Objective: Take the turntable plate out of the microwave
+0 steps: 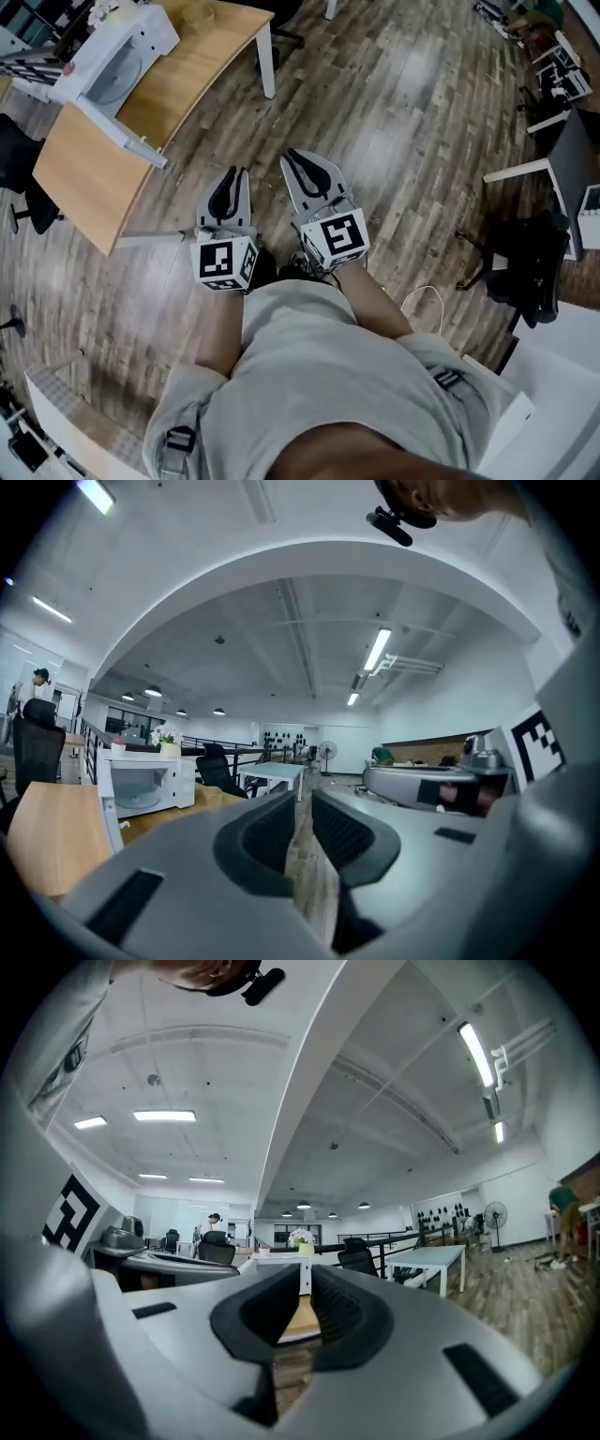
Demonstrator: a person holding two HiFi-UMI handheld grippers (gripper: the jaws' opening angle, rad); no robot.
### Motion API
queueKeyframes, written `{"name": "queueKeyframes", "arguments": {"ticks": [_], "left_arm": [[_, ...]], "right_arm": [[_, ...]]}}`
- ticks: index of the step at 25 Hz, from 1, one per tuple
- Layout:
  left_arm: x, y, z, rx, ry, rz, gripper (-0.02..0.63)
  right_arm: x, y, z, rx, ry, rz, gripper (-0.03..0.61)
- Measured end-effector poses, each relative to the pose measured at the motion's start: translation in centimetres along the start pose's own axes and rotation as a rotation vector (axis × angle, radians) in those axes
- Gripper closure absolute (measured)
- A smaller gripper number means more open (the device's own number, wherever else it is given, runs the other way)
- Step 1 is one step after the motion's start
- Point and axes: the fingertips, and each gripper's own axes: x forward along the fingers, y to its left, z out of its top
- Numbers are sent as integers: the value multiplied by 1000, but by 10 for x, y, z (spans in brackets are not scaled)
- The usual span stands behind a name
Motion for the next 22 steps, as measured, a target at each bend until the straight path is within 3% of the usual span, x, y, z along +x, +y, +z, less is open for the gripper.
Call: {"name": "queueKeyframes", "arguments": {"ticks": [6,12,22], "left_arm": [[14,15,-10,-10,34,24,545],[61,40,-14,-36,45,10,545],[157,124,7,-56,36,-24,548]], "right_arm": [[22,1,-16,29,34,30,525],[68,-24,-25,19,65,23,512],[181,-54,-34,22,98,7,500]]}}
